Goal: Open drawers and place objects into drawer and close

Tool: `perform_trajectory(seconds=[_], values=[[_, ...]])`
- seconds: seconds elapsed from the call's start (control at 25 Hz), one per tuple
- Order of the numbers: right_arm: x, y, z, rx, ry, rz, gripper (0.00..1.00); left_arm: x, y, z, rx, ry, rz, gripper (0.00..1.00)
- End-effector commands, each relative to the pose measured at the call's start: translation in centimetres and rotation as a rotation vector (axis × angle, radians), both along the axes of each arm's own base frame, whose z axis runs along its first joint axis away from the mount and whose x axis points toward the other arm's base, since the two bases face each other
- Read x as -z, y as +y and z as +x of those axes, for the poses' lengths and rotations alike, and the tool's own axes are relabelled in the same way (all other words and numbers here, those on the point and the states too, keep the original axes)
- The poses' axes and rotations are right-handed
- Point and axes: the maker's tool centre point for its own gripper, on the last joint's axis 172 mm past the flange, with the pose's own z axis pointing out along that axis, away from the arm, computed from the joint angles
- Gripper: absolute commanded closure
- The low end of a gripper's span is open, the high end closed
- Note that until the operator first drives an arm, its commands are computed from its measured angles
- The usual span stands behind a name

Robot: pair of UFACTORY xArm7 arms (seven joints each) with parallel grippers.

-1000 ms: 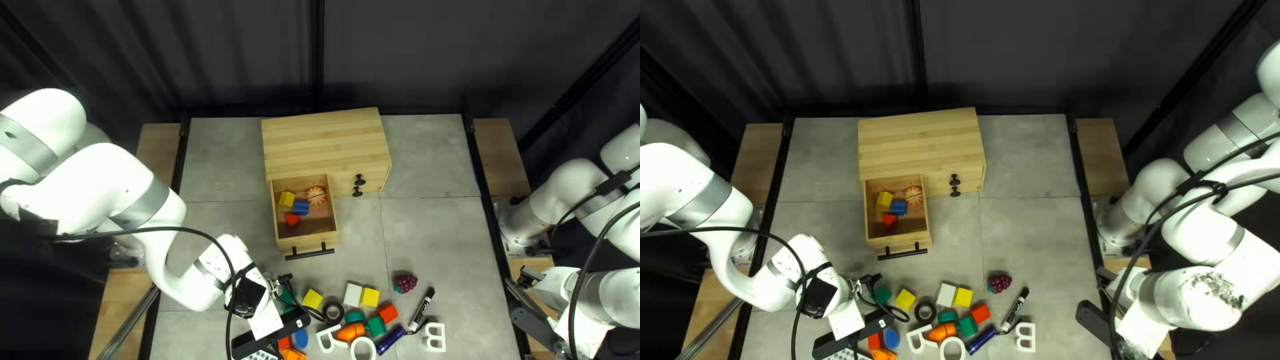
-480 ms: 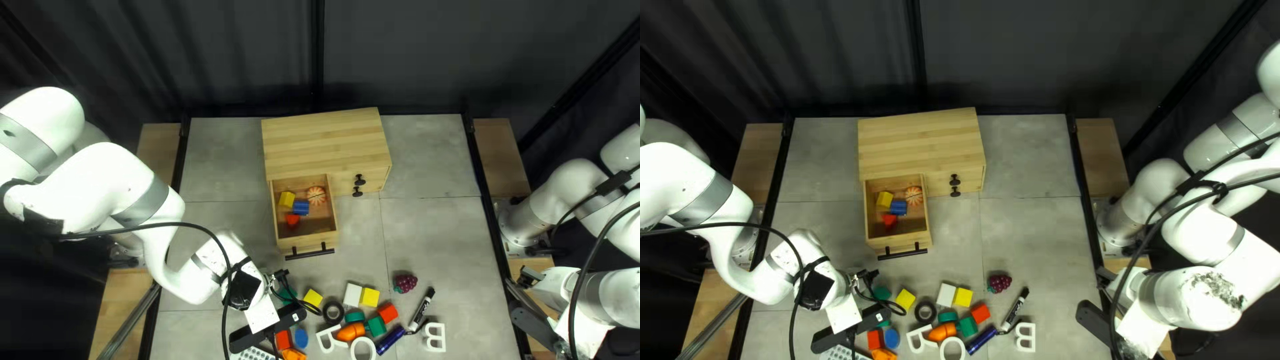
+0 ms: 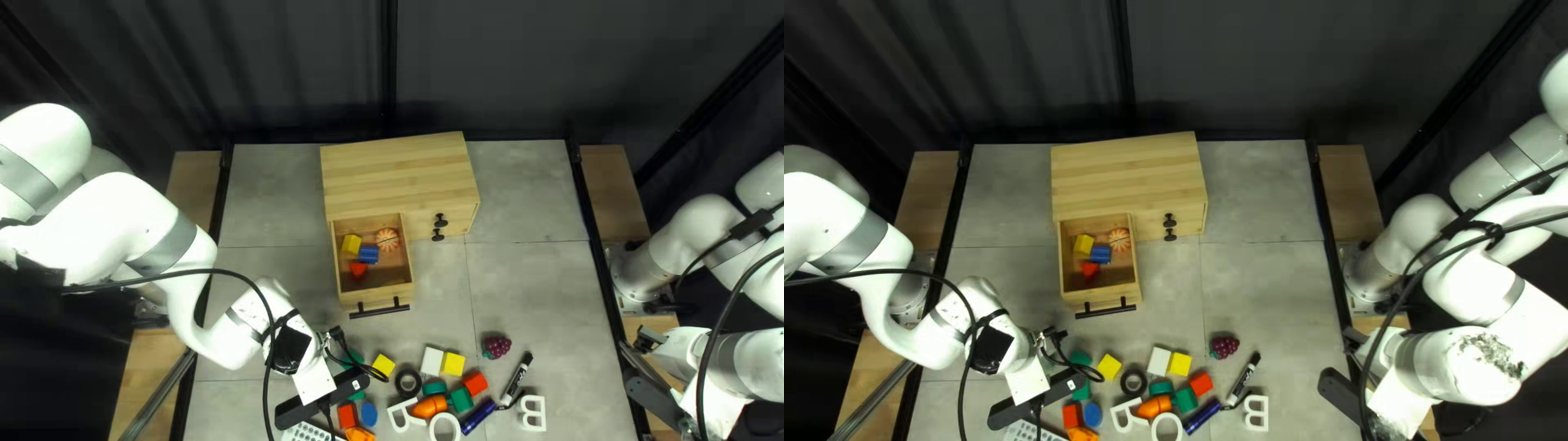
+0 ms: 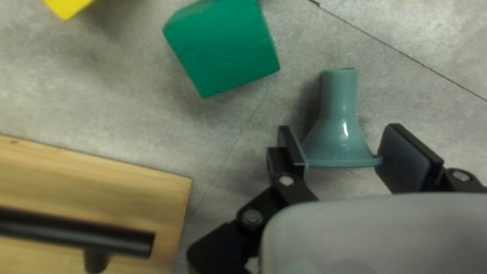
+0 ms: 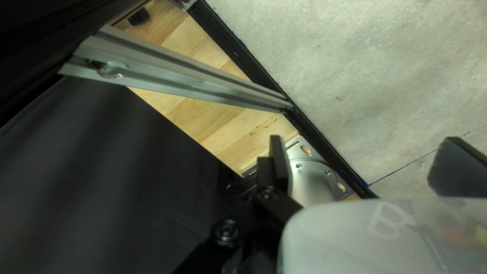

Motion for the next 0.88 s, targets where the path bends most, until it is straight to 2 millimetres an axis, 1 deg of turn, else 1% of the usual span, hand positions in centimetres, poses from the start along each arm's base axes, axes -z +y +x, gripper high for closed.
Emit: perform_trajectory(seconds=[0.04,0.08,0.12,0.28,0.36,0.4,0.44,0.52,0.6,0.64,0.68,0.72,0.76,0.8,0.84,0.88], values=[[0.0,0.0,0.0,0.0,0.0,0.0,0.0,-5.5,-0.6,1.7,-0.036,-0.038,0.039,1.0],[0.0,0.0,0.0,0.0,0.0,0.0,0.0,-6.8,-0.3,2.3,-0.055,-0.055,0.053,1.0],[0.0,0.0,0.0,0.0,0.0,0.0,0.0,-7.3,-0.1,2.5,-0.065,-0.063,0.058,1.0],[0.0,0.0,0.0,0.0,0.0,0.0,0.0,-12.2,0.7,5.6,-0.13,-0.126,0.092,1.0],[0.0,0.0,0.0,0.0,0.0,0.0,0.0,-13.9,1.1,6.8,-0.156,-0.148,0.105,1.0],[0.0,0.0,0.0,0.0,0.0,0.0,0.0,-14.6,1.7,7.6,-0.171,-0.155,0.115,1.0],[0.0,0.0,0.0,0.0,0.0,0.0,0.0,-14.9,2.2,8.0,-0.183,-0.159,0.121,1.0],[0.0,0.0,0.0,0.0,0.0,0.0,0.0,-15.3,4.5,9.6,-0.236,-0.165,0.148,1.0],[0.0,0.0,0.0,0.0,0.0,0.0,0.0,-14.7,8.2,11.0,-0.315,-0.174,0.183,1.0],[0.0,0.0,0.0,0.0,0.0,0.0,0.0,-14.6,9.2,11.3,-0.339,-0.181,0.19,1.0],[0.0,0.0,0.0,0.0,0.0,0.0,0.0,-14.2,11.1,11.6,-0.389,-0.197,0.202,1.0],[0.0,0.0,0.0,0.0,0.0,0.0,0.0,-14.0,12.2,11.8,-0.421,-0.203,0.21,1.0],[0.0,0.0,0.0,0.0,0.0,0.0,0.0,-13.6,13.9,12.1,-0.488,-0.208,0.231,1.0],[0.0,0.0,0.0,0.0,0.0,0.0,0.0,-13.3,14.9,12.3,-0.543,-0.202,0.25,0.89],[0.0,0.0,0.0,0.0,0.0,0.0,0.0,-13.0,15.5,12.6,-0.585,-0.2,0.257,0.53],[0.0,0.0,0.0,0.0,0.0,0.0,0.0,-12.6,15.9,12.8,-0.636,-0.201,0.261,0.32]])
